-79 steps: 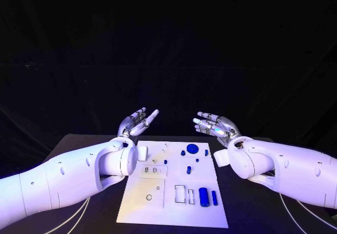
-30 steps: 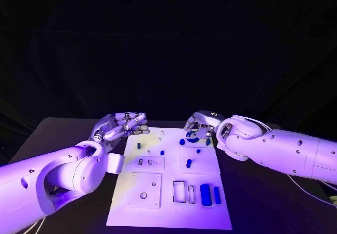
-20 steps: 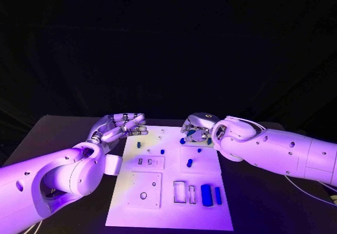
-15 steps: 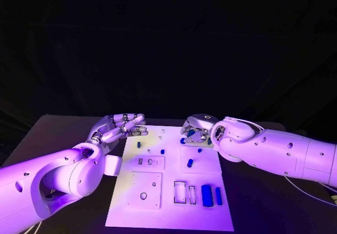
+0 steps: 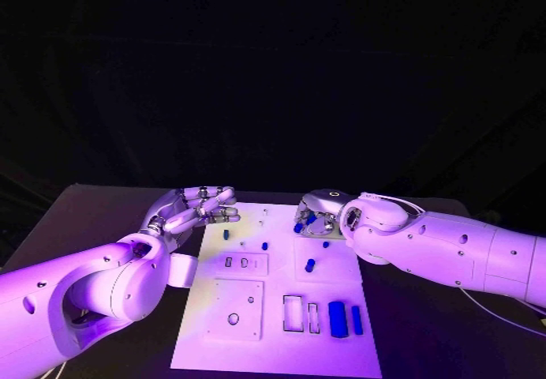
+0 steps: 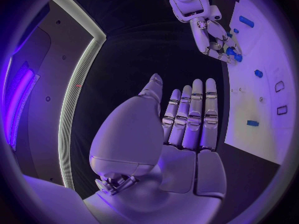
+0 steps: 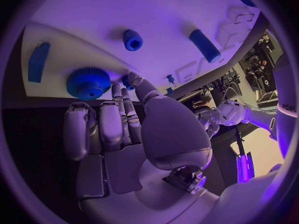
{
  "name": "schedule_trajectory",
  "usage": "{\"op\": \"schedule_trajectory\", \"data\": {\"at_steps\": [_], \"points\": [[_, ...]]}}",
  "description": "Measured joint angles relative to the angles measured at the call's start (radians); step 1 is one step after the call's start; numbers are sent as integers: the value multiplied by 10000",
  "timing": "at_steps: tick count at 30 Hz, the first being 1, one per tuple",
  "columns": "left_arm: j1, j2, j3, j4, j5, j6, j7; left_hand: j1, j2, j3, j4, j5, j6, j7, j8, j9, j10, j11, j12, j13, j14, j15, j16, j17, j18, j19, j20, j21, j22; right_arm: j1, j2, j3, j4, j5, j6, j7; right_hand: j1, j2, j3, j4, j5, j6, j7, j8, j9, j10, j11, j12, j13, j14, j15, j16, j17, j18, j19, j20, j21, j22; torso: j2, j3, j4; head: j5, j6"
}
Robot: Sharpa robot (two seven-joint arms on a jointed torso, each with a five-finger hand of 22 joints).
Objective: Assemble the parts on the task board
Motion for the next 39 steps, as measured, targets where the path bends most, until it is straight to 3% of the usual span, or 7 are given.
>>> {"op": "schedule_trajectory", "data": {"at_steps": [2, 4, 11, 22, 32, 39], "points": [[4, -9, 0, 7, 3, 2, -7, 0, 0, 0, 0, 0, 0, 0, 0, 0, 0, 0, 0, 0, 0, 0, 0, 0, 0, 0, 0, 0, 0, -8, 25, -2, -3, -18, 36, -11, -53, 53, 79, 20, 40, 37, -36, 0, 7, 74, -10, 0, 0, 0, 0, 56, 44, -5, 0, 0, 78, 56, 16, 0, 4, -2, -4], [8, -15, 0, 8, 5, 3, -12, 0, 0, 0, 0, 0, 0, 0, 0, 0, 0, 0, 0, 0, 0, 0, 0, -1, -1, 0, 0, 0, 1, -10, 39, 0, 0, -30, 52, -14, -53, 53, 122, 31, 40, 90, -8, 0, 16, 163, -24, 51, -1, 0, 0, 135, 91, -154, 35, -35, 86, 116, 28, -1, 6, -3, -8], [22, -30, 1, 9, 15, 5, -28, 0, 0, 0, 0, 0, 0, 0, 0, -6, 0, 0, 0, 1, 0, 0, -36, -1, -1, 0, 0, 0, 1, -1, 56, 19, 20, -51, 43, -15, -74, 168, 498, 85, -102, 573, -211, 140, 103, 703, -207, 246, 50, 55, -55, 327, 278, -154, 251, -107, 341, 136, 65, -2, 13, -28, -20], [32, -61, 2, -11, 23, 6, -63, 0, 0, -28, -28, 0, -37, 37, -39, -9, -38, 34, -37, -6, 0, 0, -36, 7, -1, -1, 0, 0, -10, -19, -34, 7, 151, -20, -289, -15, -118, 251, 716, 249, -183, 879, -341, 211, 228, 1108, -364, 330, 151, 17, -163, 509, 417, -153, 375, -232, 546, 135, 119, -19, 47, -42, 13], [36, -80, 2, -35, 41, 7, -122, 66, 66, -42, -96, 0, -37, 37, -128, -21, -38, 33, -142, -7, 35, 36, -137, 26, -2, 35, 36, 0, -35, 66, -164, 42, 464, 391, -874, -82, -226, 276, 814, 408, -241, 927, -327, 227, 226, 1304, -450, 388, 236, 19, -234, 559, 467, -153, 410, -268, 561, 133, 150, -51, 94, -92, 128], [41, -84, 2, -42, 65, 7, -168, 66, 66, -69, -124, 0, -74, 73, -128, -20, -73, 69, -143, -6, 35, 36, -151, 28, -2, 35, 36, 0, -46, 117, 166, 52, 187, 657, -1222, -200, -279, 244, 820, 469, -260, 928, -327, 242, 226, 1304, -449, 387, 239, 19, -233, 598, 467, -153, 410, -267, 597, 132, 178, -63, 132, -101, 232]]}}
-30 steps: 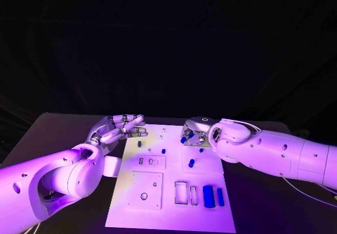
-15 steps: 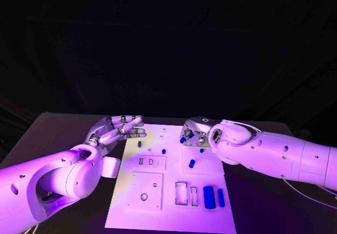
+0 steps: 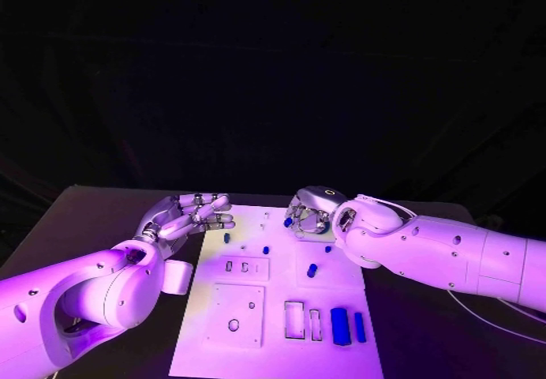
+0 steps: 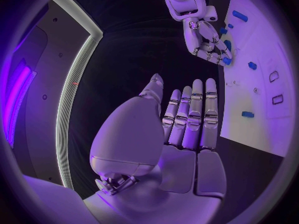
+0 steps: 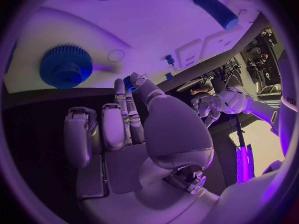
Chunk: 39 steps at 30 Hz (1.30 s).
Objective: Assemble the parts on the task board
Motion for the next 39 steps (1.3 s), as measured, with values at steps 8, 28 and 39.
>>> {"op": "schedule_trajectory", "data": {"at_steps": [8, 28, 39], "points": [[4, 10, 0, -4, 17, 4, -33, 0, 0, 27, -27, 0, 0, 0, 0, 1, 0, 0, 0, 1, 0, 0, 0, -1, -1, 0, 0, 0, 0, 25, 789, 7, -756, 97, -464, -194, -12, -12, 58, 58, 48, 2, -3, 0, 0, -1, 1, 0, 8, 0, 0, 38, 55, -115, 35, -36, 0, -1, 30, -12, 56, -41, 48], [7, 74, 0, -61, 54, 22, -73, 40, 40, 25, -80, 0, 1, -1, -41, 1, 0, -1, -40, 2, 0, 0, -42, 6, -1, 0, 0, 0, -19, -20, 1665, 7, -1635, 103, -974, -436, -115, -118, 85, 115, 105, 2, -36, 57, 1, 0, 3, 0, 19, 0, 1, 38, 55, -115, 34, -35, 0, -3, 80, -35, 167, -55, 22], [9, 75, 0, -87, 65, 31, -89, 40, 40, 25, -80, 0, 1, -1, -41, 2, 0, -1, -40, 2, 0, 0, -41, 5, -1, 0, 0, 0, -18, -37, 1687, 5, -1656, 111, -910, -446, -142, -145, 74, 128, 103, 11, -53, 56, 4, 14, 17, 0, 27, 0, 1, 38, 68, -114, 34, -35, 0, -4, 96, -48, 180, -35, 2]]}}
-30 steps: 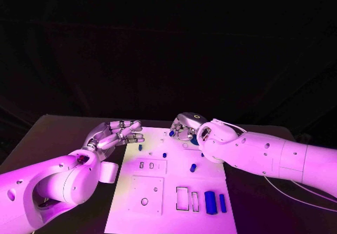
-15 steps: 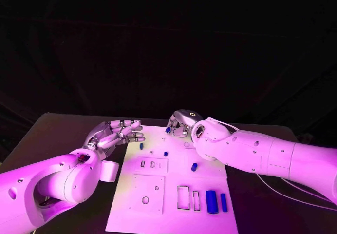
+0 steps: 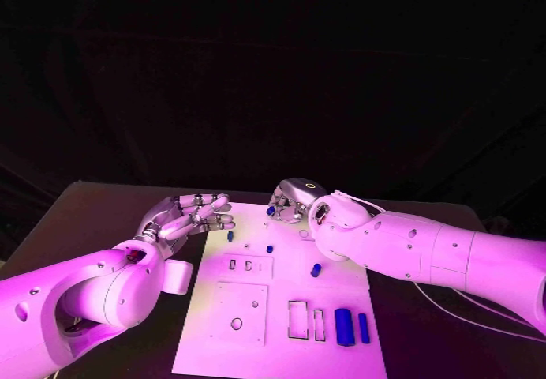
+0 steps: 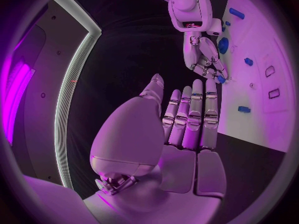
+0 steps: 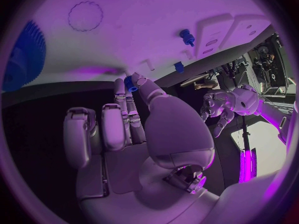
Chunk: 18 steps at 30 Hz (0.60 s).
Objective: Assemble the parts on the task board
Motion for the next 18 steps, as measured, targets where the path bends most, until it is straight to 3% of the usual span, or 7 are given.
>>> {"op": "schedule_trajectory", "data": {"at_steps": [8, 10, 12, 14, 16, 18], "points": [[3, -2, 0, -9, 4, 8, -12, 0, 0, 0, 0, 0, 0, 0, 0, 0, 0, 0, 0, 0, 0, 0, 0, -1, 0, 0, 0, 0, 1, -2, 47, 0, -115, 9, 139, -14, -39, -39, 49, 105, -5, -13, -15, -1, 1, -3, 3, -106, 11, 0, 0, 0, -66, 3, 0, 0, 0, 8, 12, -12, 23, -36, -12], [4, -2, 0, -11, 6, 11, -15, 0, 0, 0, 0, 0, 0, 0, 0, 0, 0, 0, 0, 0, 0, 0, 0, -1, 1, 0, 0, 0, 1, -2, 72, 0, -164, 10, 178, -25, -118, -119, 50, 191, -6, -88, -16, -107, 113, -156, 100, -198, 11, 0, 0, 0, -175, 8, -80, 36, -65, 8, 12, -14, 29, -45, -18], [5, -2, 0, -12, 7, 13, -18, 0, 0, 0, 0, 0, 0, 0, 0, 0, 0, 0, 0, 1, 0, 0, 0, -1, 1, 0, 0, 0, 1, -6, 86, -3, -199, 12, 207, -33, -259, -258, 2, 339, -197, -484, 162, -286, 360, -506, 203, -357, -18, 22, 93, -159, -393, 23, -282, 91, -238, 7, 17, -17, 35, -52, -20], [6, -4, 0, -15, 8, 16, -23, 0, 0, 0, 1, 0, 0, 0, 0, 0, 0, 0, 1, 1, 0, 0, 0, -2, 1, 0, 0, 0, 1, -10, 104, -7, -245, 18, 215, -41, -434, -470, -169, 465, -544, -1210, 389, -434, 184, -958, 390, -517, -72, 15, 240, -416, -776, 26, -584, 215, -519, -80, 19, -17, 37, -54, -20], [8, -6, 0, -19, 9, 18, -27, 0, 0, 0, 0, 0, 0, 0, 0, 0, 0, 0, 0, 1, 0, 0, 0, -2, 1, 0, 0, 0, 1, -10, 103, -7, -253, 28, 208, -46, -414, -771, -505, 554, -663, -2117, 449, -434, -32, -1460, 472, -608, -104, -1, 255, -734, -1238, 139, -976, 315, -914, -587, 23, -19, 40, -55, -20], [8, -8, 0, -24, 10, 19, -32, 0, 0, 0, 0, 0, 0, 0, 0, -2, 0, 0, -40, 1, 0, 0, -26, -2, 0, 0, 0, 0, -5, -9, 77, -7, -217, 42, 187, -46, -325, -859, -742, 644, -663, -2416, 473, -434, -76, -1679, 493, -603, -92, -1, 255, -853, -1418, 199, -1112, 358, -1088, -793, 24, -19, 41, -50, -19]]}}
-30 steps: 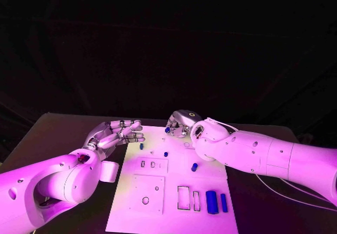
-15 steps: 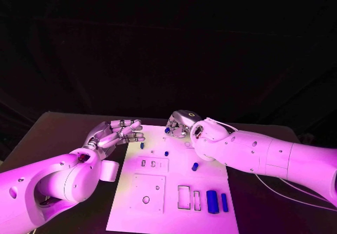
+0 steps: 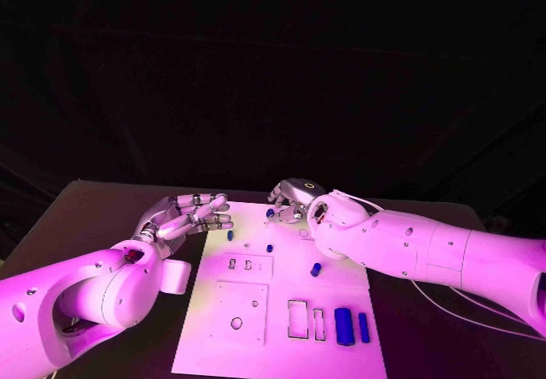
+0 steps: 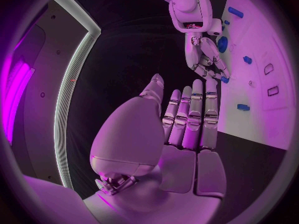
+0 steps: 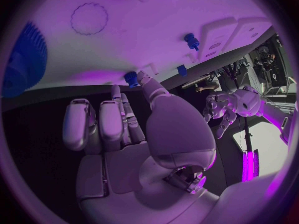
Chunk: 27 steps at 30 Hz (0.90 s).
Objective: Assemble the parts on the task board
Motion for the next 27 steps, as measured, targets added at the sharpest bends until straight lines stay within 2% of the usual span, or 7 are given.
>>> {"op": "schedule_trajectory", "data": {"at_steps": [5, 11, 15, 18, 19, 21, 27], "points": [[5, -26, 0, -12, 1, 1, -4, 0, 0, -4, -3, 0, 0, 0, -64, -8, 0, 0, -10, 0, 0, 0, -44, 0, -1, 0, 0, 0, -7, 6, -355, 1, 479, 23, -93, 1, 118, -96, -313, 212, 262, 330, -32, 180, 134, -14, -16, 430, 171, 0, 0, 125, 178, -2, 205, -18, 132, 307, 0, 1, 0, 18, 26], [11, -109, 0, -24, 5, 1, -8, 0, 0, -28, -28, 0, 0, 0, -64, -7, 0, 0, -10, 0, 0, 0, -44, 8, 0, 0, 0, 0, -18, 47, -1518, 64, 1718, 122, -260, 0, 355, 100, -449, 347, 454, 848, -77, 350, 285, 463, -88, 866, 332, 0, 0, 407, 507, -1, 445, -38, 381, 707, 1, 13, -54, 20, 75], [19, -115, 0, -52, 10, 1, -11, 0, 0, -28, -28, 0, 0, 0, -64, -7, 0, 0, -10, 0, 0, 0, -44, 8, -1, 0, 0, 0, -18, 144, -2472, 150, 2554, 390, -340, 1, 521, 230, -363, 433, 492, 1108, -151, 428, 350, 1396, -256, 1361, 551, 16, -71, 575, 724, -2, 677, -136, 568, 801, -23, 34, -122, -30, 100], [21, -106, 0, -87, 16, 3, -13, 0, 0, -28, -28, 0, 0, 0, -64, -7, 0, 0, -10, 0, 0, 0, -44, 8, -1, 0, 0, 0, -18, 236, -3173, 192, 3040, 750, -301, 1, 622, 119, -407, 477, 548, 1135, -190, 428, 354, 2387, -457, 2058, 975, 18, -241, 791, 1021, -21, 889, -272, 782, 801, -50, 48, -152, -100, 99], [21, -103, 0, -93, 18, 5, -14, 0, 0, -28, -28, 0, 0, 0, -64, -6, 0, 0, -10, 0, 0, 0, -44, 7, -1, 0, 0, 0, -18, 255, -3353, 199, 3136, 861, -265, 0, 591, 14, -477, 547, 612, 1081, -243, 429, 354, 2619, -516, 2349, 1198, 7, -269, 918, 1211, -140, 985, -319, 876, 801, -58, 49, -161, -119, 95], [23, -98, 0, -100, 21, 9, -15, 0, 0, -28, -28, 0, 0, 0, -64, -6, 0, 0, -10, 0, 0, 0, -44, 7, 0, 0, 0, 0, -18, 272, -3604, 204, 3246, 1034, -179, -15, 574, -182, -680, 690, 939, 998, -319, 428, 380, 2578, -592, 3043, 1879, 15, -351, 1177, 1573, -176, 1102, -416, 1015, 801, -68, 55, -175, -141, 88], [24, -92, -1, -118, 31, 29, -21, 0, 0, -28, -28, 0, 0, 0, -64, -6, 0, 0, -10, 1, 0, 0, -44, 6, -1, 0, 0, 0, -18, 285, -4089, 205, 3437, 1508, 328, -138, 699, -328, -1338, 1319, 1246, 496, -231, 546, 531, 2066, -456, 6869, 5880, 16, -349, 1903, 2681, -224, 1203, -376, 1275, 800, -83, 86, -221, -181, 77]]}}
